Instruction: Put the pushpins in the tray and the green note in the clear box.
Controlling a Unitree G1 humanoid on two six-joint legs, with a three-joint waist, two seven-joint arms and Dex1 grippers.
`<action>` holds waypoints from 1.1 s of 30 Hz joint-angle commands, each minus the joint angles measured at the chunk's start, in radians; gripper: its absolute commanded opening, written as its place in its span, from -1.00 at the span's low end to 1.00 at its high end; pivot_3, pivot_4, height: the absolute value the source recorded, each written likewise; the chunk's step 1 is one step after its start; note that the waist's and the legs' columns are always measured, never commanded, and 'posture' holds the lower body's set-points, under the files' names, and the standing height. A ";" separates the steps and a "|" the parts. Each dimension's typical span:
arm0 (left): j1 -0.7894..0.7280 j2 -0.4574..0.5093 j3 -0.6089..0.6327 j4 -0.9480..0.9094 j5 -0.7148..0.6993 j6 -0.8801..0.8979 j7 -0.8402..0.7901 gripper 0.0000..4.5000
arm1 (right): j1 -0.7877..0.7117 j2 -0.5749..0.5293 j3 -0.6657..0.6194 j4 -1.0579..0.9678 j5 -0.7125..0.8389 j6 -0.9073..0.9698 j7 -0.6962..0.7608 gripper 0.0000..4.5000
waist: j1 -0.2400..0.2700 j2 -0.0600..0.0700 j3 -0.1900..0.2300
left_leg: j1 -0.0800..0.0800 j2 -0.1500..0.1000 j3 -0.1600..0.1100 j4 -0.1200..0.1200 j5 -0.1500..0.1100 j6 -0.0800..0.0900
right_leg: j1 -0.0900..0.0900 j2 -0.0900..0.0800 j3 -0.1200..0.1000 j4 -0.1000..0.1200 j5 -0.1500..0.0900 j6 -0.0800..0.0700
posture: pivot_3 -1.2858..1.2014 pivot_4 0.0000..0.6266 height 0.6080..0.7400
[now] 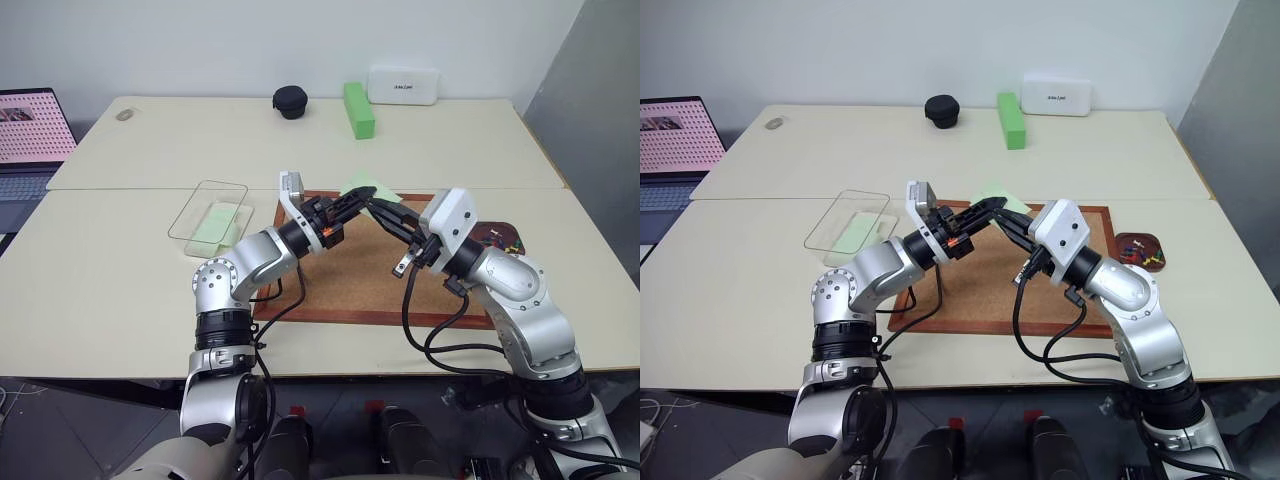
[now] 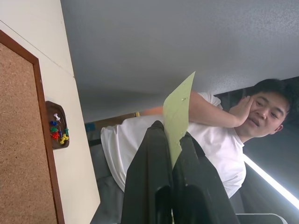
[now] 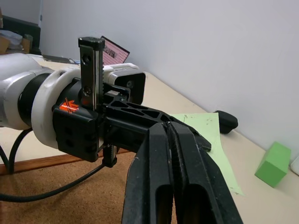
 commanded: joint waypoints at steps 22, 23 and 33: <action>0.010 0.048 -0.057 -0.087 0.145 0.018 -0.146 -1.00 | -0.018 0.002 -0.095 -0.116 0.082 0.140 -0.083 -0.99 | 0.000 0.000 0.000 | 0.000 0.000 0.000 0.000 0.000 0.000 | 0.000 0.000 0.000 0.000 0.000 0.000 | 0.03 -0.52 1.00; 0.010 0.052 -0.064 -0.097 0.158 0.019 -0.157 -1.00 | -0.013 0.009 -0.122 -0.114 0.087 0.161 -0.112 -0.99 | 0.000 0.000 0.000 | 0.000 0.000 0.000 0.000 0.000 0.000 | 0.000 0.000 0.000 0.000 0.000 0.000 | 0.03 -0.52 1.00; -0.014 0.140 -0.427 -0.348 0.717 -0.267 -0.465 -1.00 | 0.124 -0.025 -0.301 0.017 -0.053 0.326 -0.362 -0.99 | 0.003 0.000 0.000 | -0.002 0.000 0.001 -0.001 0.000 0.000 | -0.001 0.000 0.001 -0.001 0.000 -0.001 | 0.03 -0.52 1.00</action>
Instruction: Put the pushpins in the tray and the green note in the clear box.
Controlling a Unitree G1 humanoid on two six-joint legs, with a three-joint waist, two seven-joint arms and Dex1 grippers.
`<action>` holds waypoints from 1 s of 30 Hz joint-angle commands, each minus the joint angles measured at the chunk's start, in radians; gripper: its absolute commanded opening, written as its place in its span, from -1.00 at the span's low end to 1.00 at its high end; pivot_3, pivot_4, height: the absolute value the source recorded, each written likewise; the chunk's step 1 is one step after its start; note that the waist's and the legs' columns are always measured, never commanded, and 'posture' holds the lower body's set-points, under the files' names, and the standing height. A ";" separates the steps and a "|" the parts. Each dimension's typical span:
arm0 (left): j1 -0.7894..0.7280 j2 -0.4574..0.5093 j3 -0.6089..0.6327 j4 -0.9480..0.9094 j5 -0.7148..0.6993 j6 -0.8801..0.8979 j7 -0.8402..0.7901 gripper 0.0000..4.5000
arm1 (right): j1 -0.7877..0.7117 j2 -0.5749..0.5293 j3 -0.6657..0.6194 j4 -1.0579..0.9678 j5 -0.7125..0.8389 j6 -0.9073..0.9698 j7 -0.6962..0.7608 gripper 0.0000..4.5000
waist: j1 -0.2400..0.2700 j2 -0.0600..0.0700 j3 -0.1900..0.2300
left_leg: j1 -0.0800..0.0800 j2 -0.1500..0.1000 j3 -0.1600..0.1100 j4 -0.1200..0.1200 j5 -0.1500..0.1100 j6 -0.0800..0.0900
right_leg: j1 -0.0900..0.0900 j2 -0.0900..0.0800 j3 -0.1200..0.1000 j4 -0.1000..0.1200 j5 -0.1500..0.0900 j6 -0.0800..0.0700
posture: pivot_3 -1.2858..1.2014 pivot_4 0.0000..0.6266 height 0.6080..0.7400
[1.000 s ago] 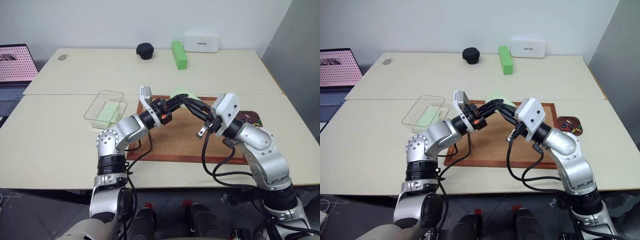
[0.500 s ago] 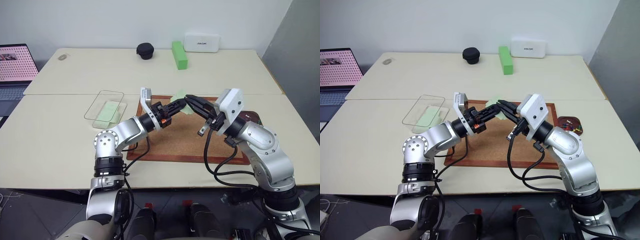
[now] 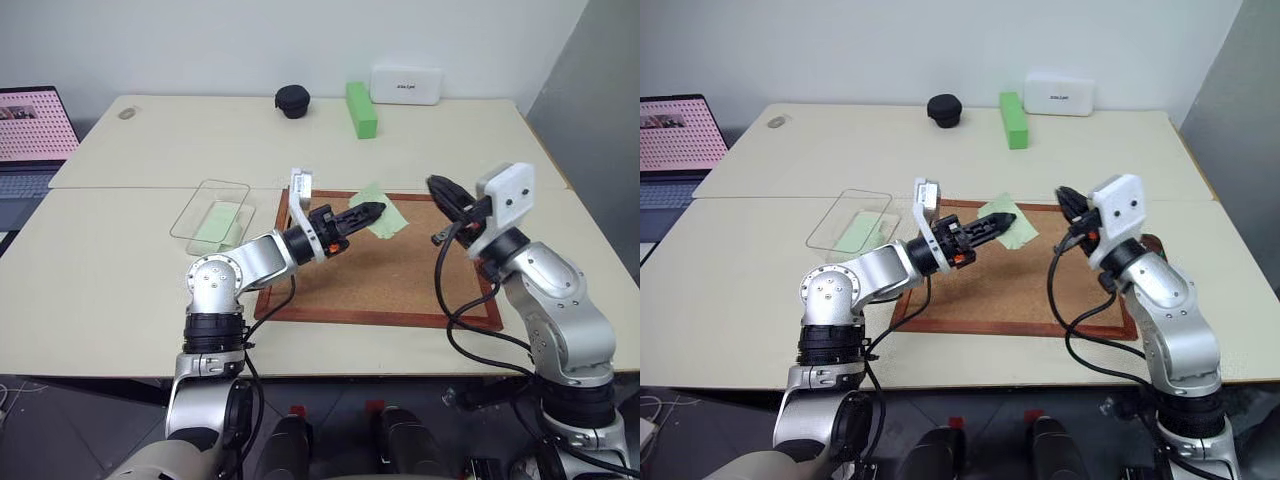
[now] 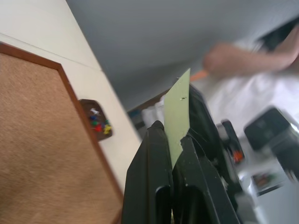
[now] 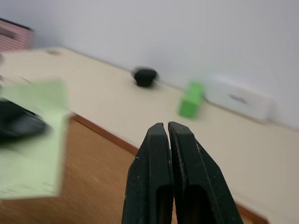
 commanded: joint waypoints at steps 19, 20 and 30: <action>-0.078 -0.007 -0.486 0.119 0.915 -0.734 -0.463 -1.00 | -0.204 -0.049 -0.190 0.597 -0.011 -0.019 -0.046 -0.99 | -0.012 0.001 0.000 | -0.004 0.001 0.003 0.000 0.000 0.001 | -0.005 0.001 0.003 0.001 0.001 0.001 | 0.03 -0.52 1.00; -0.074 -0.008 -0.482 0.116 0.919 -0.732 -0.465 -1.00 | -0.213 -0.050 -0.189 0.620 -0.014 -0.031 -0.044 -0.99 | -0.011 0.001 0.000 | -0.004 0.001 0.003 0.000 0.000 0.001 | -0.005 0.001 0.003 0.001 0.001 0.001 | 0.03 -0.52 1.00; -0.044 -0.013 -0.437 0.076 0.946 -0.690 -0.447 -1.00 | -0.278 -0.056 -0.192 0.772 -0.010 -0.114 -0.034 -0.21 | -0.011 0.001 0.000 | -0.003 0.001 0.003 0.000 0.000 0.001 | -0.005 0.001 0.003 0.002 0.001 0.001 | 0.03 -0.52 1.00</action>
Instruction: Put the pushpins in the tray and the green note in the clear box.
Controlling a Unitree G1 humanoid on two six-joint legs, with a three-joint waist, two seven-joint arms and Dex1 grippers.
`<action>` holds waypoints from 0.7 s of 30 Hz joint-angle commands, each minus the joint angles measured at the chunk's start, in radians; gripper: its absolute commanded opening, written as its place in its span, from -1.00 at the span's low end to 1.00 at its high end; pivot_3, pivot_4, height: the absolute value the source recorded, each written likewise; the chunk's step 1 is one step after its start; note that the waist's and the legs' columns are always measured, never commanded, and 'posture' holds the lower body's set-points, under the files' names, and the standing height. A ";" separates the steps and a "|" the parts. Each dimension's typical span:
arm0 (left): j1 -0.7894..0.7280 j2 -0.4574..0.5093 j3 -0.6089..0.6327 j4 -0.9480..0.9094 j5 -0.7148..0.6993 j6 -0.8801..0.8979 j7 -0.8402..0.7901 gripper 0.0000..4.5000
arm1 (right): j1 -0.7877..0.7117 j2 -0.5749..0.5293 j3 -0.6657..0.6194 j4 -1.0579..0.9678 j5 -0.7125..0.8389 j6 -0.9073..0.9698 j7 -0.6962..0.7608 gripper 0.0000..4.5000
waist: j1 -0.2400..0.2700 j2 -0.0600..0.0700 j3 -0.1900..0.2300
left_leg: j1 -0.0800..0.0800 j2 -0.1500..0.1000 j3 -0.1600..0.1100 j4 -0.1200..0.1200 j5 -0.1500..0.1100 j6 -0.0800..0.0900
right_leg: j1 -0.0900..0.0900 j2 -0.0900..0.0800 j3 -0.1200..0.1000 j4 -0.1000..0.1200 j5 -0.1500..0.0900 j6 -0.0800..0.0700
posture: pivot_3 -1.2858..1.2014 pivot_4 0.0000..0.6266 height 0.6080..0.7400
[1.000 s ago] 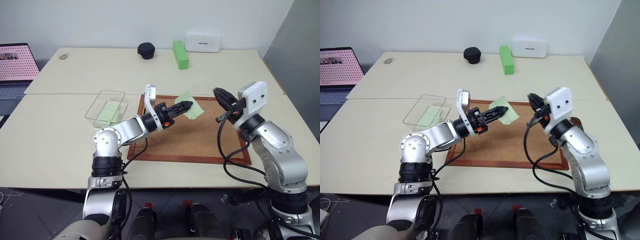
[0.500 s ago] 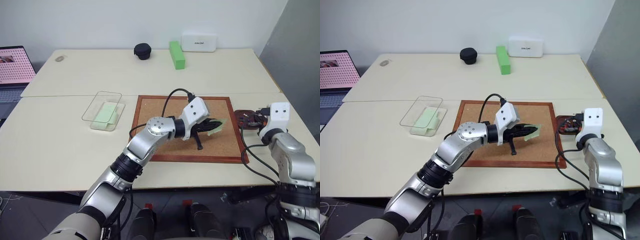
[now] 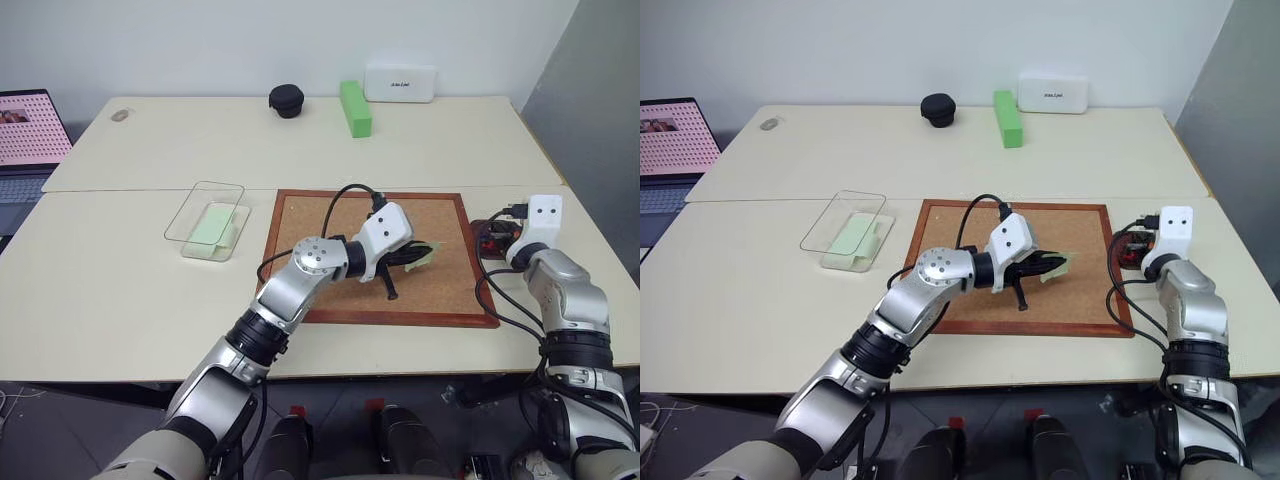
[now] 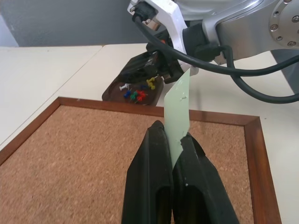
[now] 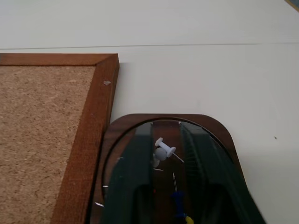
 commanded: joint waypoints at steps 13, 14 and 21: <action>-0.017 -0.027 0.062 -0.029 0.028 -0.001 -0.010 -1.00 | 0.017 -0.052 0.004 -0.092 -0.003 -0.063 0.024 0.99 | 0.000 0.000 0.000 | 0.000 0.000 0.000 0.000 0.000 0.000 | 0.000 0.000 0.000 0.001 0.000 0.000 | 0.03 -0.52 1.00; -0.018 -0.030 0.064 -0.026 0.029 -0.001 -0.010 -1.00 | 0.030 -0.053 0.008 -0.115 -0.001 -0.067 0.033 0.99 | 0.000 0.000 0.000 | 0.000 0.000 0.000 0.000 0.000 0.000 | 0.000 0.000 0.000 0.001 0.000 0.000 | 0.03 -0.52 1.00; -0.021 -0.036 0.113 -0.023 0.018 0.033 0.018 -1.00 | 0.120 -0.053 0.039 -0.337 0.035 -0.064 0.101 0.99 | 0.000 0.000 0.000 | 0.000 0.000 0.000 0.000 0.000 0.000 | 0.000 0.000 0.000 0.001 0.000 0.000 | 0.03 -0.52 1.00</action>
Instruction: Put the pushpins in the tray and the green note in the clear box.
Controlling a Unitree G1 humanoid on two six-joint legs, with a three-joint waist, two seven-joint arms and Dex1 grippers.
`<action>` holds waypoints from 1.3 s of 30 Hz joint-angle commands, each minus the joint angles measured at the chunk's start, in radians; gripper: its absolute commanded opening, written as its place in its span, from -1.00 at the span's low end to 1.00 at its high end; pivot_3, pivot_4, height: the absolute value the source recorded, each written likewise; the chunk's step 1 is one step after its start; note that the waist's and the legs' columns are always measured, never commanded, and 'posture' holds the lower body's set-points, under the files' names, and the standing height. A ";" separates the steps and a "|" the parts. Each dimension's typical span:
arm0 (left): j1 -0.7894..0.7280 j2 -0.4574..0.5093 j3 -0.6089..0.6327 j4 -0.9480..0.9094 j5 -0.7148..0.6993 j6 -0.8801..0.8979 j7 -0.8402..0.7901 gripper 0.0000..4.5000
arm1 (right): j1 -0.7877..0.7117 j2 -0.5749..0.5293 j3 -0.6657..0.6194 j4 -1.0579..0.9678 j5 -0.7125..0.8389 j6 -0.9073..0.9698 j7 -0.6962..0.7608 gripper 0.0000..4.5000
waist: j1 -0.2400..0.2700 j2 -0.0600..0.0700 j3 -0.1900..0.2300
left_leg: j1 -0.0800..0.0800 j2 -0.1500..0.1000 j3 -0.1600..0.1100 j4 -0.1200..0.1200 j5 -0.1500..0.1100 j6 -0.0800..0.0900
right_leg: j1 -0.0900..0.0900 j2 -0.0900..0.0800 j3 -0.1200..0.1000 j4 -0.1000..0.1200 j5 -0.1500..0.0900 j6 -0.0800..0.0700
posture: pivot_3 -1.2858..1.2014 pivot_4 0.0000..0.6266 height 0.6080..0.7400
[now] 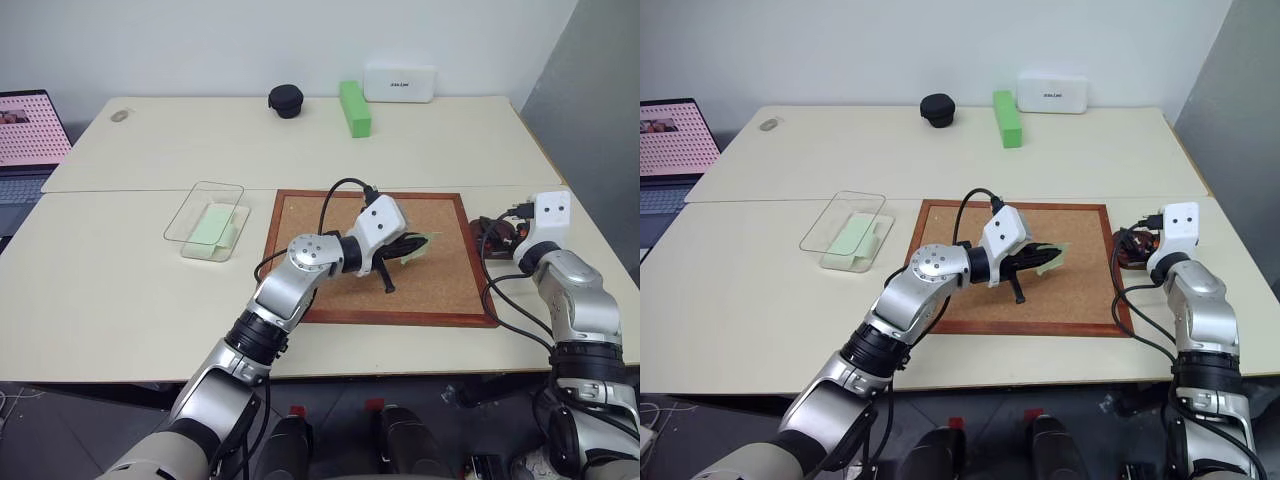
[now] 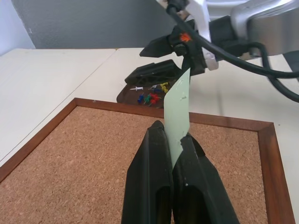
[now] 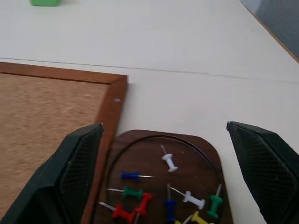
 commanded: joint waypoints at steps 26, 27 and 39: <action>0.118 0.073 0.652 -0.161 0.145 0.251 0.836 -1.00 | 0.096 0.086 0.219 -0.726 0.462 0.160 0.242 0.99 | 0.013 -0.001 0.000 | 0.000 0.000 -0.003 0.001 0.000 0.000 | 0.001 -0.002 -0.003 0.000 0.000 0.000 | 0.03 -0.52 1.00; 0.120 0.071 0.659 -0.158 0.143 0.259 0.843 -1.00 | 0.096 0.085 0.218 -0.721 0.464 0.157 0.247 0.99 | 0.013 -0.001 0.000 | 0.000 0.000 -0.003 0.001 0.000 0.000 | 0.001 -0.002 -0.003 0.000 0.000 0.000 | 0.03 -0.52 1.00; 0.102 0.060 0.722 -0.091 0.087 0.287 0.871 -0.52 | 0.107 0.072 0.236 -0.700 0.433 0.105 0.275 1.00 | 0.009 -0.001 0.000 | 0.000 0.000 -0.003 0.001 0.000 0.000 | 0.001 -0.001 -0.003 0.001 0.000 0.000 | 0.03 -0.52 1.00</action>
